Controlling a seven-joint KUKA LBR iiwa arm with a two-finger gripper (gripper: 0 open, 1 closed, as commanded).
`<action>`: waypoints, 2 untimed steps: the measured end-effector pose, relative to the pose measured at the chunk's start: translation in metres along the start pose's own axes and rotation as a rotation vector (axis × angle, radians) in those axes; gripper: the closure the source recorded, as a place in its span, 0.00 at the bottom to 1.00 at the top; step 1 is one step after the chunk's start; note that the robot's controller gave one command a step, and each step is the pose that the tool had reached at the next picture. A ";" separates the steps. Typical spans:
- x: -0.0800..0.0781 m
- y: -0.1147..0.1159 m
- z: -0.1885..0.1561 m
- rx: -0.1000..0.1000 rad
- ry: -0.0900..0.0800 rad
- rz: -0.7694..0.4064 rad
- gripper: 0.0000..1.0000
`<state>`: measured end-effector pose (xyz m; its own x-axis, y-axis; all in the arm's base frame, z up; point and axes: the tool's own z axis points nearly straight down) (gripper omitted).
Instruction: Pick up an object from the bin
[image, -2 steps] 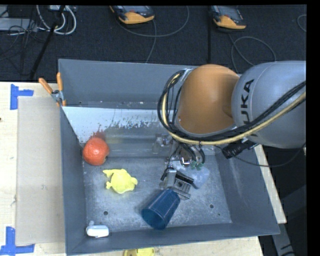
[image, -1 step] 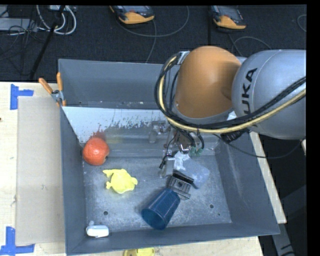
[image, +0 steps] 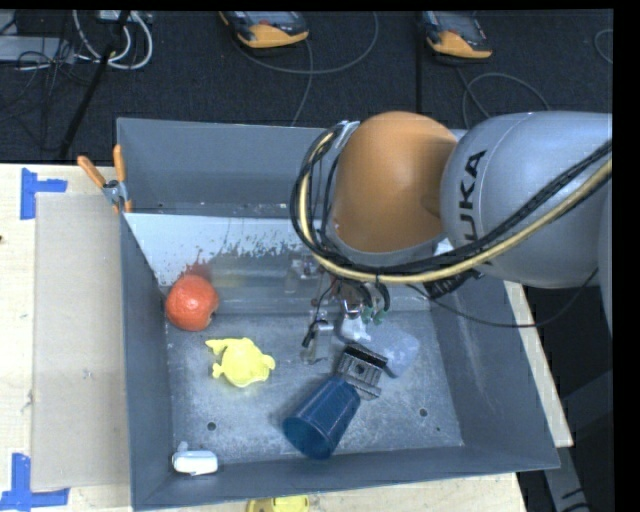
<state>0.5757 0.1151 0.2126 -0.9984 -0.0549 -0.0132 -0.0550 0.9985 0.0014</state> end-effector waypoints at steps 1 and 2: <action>0.015 0.004 0.063 0.001 0.010 0.015 0.00; 0.019 0.025 0.095 0.003 0.017 0.090 0.00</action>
Offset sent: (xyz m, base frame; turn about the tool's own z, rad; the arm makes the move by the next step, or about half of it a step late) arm -0.0192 0.0269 -0.0953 0.0888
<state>0.5566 0.1388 0.1178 -0.9994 0.0350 0.0037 0.0350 0.9994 -0.0013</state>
